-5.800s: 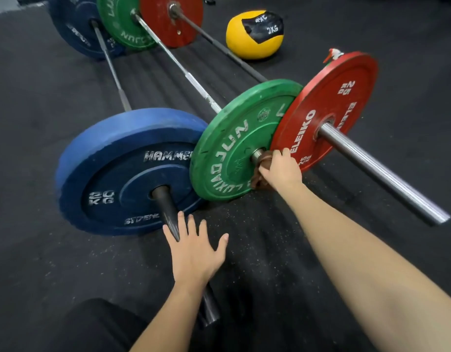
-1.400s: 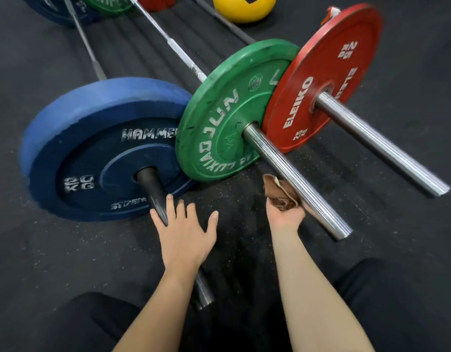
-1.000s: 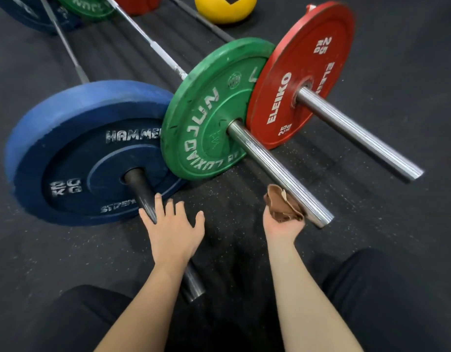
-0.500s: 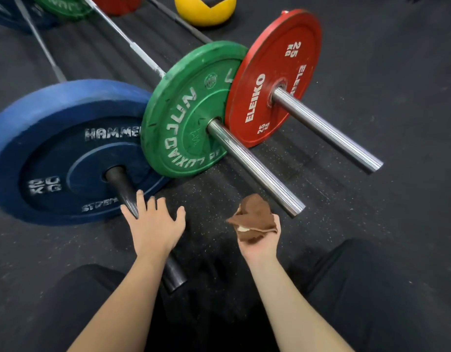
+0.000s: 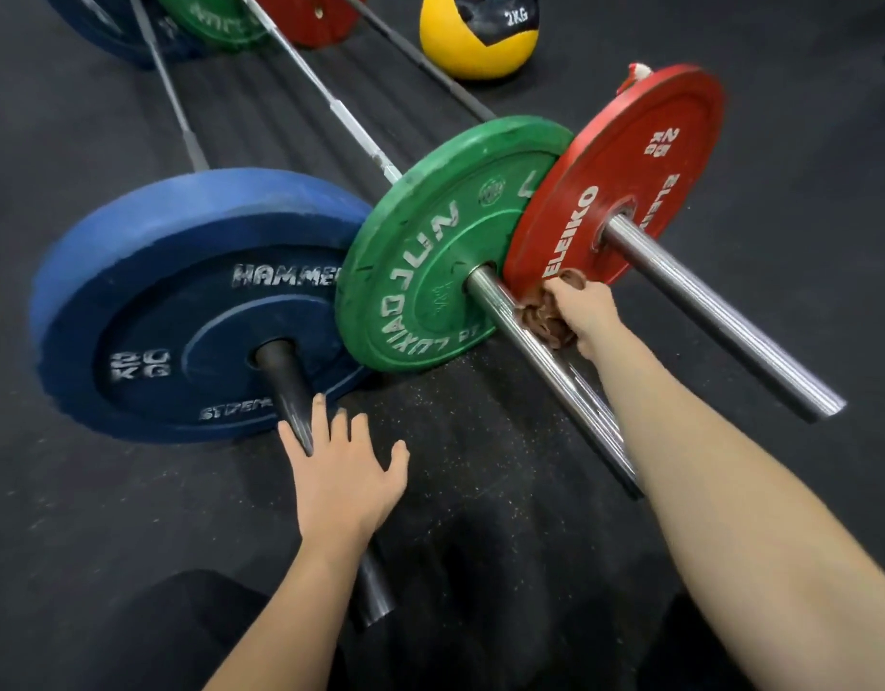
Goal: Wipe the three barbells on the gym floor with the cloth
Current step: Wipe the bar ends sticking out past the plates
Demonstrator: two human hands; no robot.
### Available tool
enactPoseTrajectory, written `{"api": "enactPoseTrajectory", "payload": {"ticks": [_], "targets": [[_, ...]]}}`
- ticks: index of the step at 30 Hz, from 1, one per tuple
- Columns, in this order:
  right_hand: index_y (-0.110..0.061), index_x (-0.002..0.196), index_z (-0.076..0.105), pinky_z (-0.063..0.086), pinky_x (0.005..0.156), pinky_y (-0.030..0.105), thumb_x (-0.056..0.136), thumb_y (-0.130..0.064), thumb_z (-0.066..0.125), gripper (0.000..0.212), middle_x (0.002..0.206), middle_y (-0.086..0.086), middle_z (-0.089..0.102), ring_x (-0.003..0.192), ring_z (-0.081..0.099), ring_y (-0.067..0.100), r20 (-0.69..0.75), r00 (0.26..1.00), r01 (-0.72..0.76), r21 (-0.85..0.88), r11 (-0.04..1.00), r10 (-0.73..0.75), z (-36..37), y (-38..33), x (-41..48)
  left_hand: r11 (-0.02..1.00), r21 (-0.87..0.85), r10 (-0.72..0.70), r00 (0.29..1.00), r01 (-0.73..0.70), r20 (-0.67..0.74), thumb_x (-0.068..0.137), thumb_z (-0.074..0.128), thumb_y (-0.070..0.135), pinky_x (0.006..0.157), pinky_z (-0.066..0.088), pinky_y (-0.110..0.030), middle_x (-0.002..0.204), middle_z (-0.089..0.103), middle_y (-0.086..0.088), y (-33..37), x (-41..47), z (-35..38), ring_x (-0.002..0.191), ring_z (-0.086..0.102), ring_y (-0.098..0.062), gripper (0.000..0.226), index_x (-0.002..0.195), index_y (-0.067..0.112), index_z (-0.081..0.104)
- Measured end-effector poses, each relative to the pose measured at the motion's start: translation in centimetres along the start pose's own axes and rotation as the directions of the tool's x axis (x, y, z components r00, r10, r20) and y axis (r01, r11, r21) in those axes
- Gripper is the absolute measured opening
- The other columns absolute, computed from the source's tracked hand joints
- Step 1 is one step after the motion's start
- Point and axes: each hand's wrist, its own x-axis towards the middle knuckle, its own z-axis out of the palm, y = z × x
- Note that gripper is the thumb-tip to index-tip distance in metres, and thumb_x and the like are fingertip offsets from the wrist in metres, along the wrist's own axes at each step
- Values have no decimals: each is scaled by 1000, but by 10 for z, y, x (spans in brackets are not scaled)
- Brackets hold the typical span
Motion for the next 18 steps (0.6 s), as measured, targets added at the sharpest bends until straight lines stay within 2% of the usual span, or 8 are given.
{"api": "enactPoseTrajectory", "payload": {"ticks": [2, 5, 8, 11, 13, 16, 18], "targets": [[-10, 108, 64, 54, 72, 29, 83, -43, 74, 42, 96, 4, 71, 84, 68, 20, 99, 993, -49, -91, 995, 58, 18, 4, 12, 1000, -5, -5, 1000, 5, -7, 92, 18, 66, 122, -2, -64, 154, 50, -4, 0, 0, 2, 158, 5, -27, 79, 141, 17, 57], [-16, 92, 62, 46, 63, 26, 84, -45, 70, 32, 89, 5, 70, 74, 63, 19, 148, 987, -41, -143, 989, 63, 25, 5, 23, 1000, -19, -4, 1000, 3, -18, 92, 20, 67, 123, -2, -63, 155, 49, -5, 0, 1, 3, 158, 5, -26, 79, 142, 18, 57], [-12, 102, 67, 48, 66, 30, 77, -51, 71, 47, 91, 8, 74, 75, 65, 23, 244, 969, 28, -278, 960, 42, 21, -2, 31, 999, -36, -12, 1000, 12, -23, 92, 22, 67, 123, -3, -62, 156, 47, -4, 1, 2, 3, 158, 4, -25, 77, 143, 19, 56], [-11, 95, 62, 56, 73, 34, 83, -44, 72, 36, 85, 10, 72, 73, 68, 24, 351, 936, 142, -355, 924, -9, 23, -19, 32, 999, -33, -13, 1000, 12, -14, 93, 24, 66, 123, -4, -61, 156, 47, -3, 4, 2, 2, 158, 2, -25, 74, 141, 20, 55], [-12, 94, 63, 58, 79, 38, 81, -47, 72, 38, 88, 10, 72, 79, 69, 26, 346, 937, 191, -403, 895, -45, 24, -23, 31, 999, -29, -17, 1000, 17, -9, 92, 24, 66, 123, -4, -61, 156, 47, -3, 2, 1, 1, 158, 2, -25, 74, 141, 20, 55], [-14, 94, 68, 50, 64, 33, 78, -52, 70, 41, 89, 9, 72, 75, 63, 25, 347, 938, 143, -366, 920, -8, 4, 0, 24, 1000, -23, -15, 1000, 15, 6, 91, 23, 66, 123, -2, -62, 155, 48, -2, 3, -1, -4, 158, 2, -25, 76, 141, 20, 56], [-15, 91, 70, 44, 64, 32, 77, -56, 69, 43, 84, 8, 70, 72, 59, 23, 353, 934, 91, -355, 931, 43, -19, 25, 12, 1000, -24, -14, 1000, 14, 3, 91, 22, 66, 123, -2, -63, 156, 47, -2, 2, -1, -5, 158, 2, -25, 76, 141, 20, 55]]}}
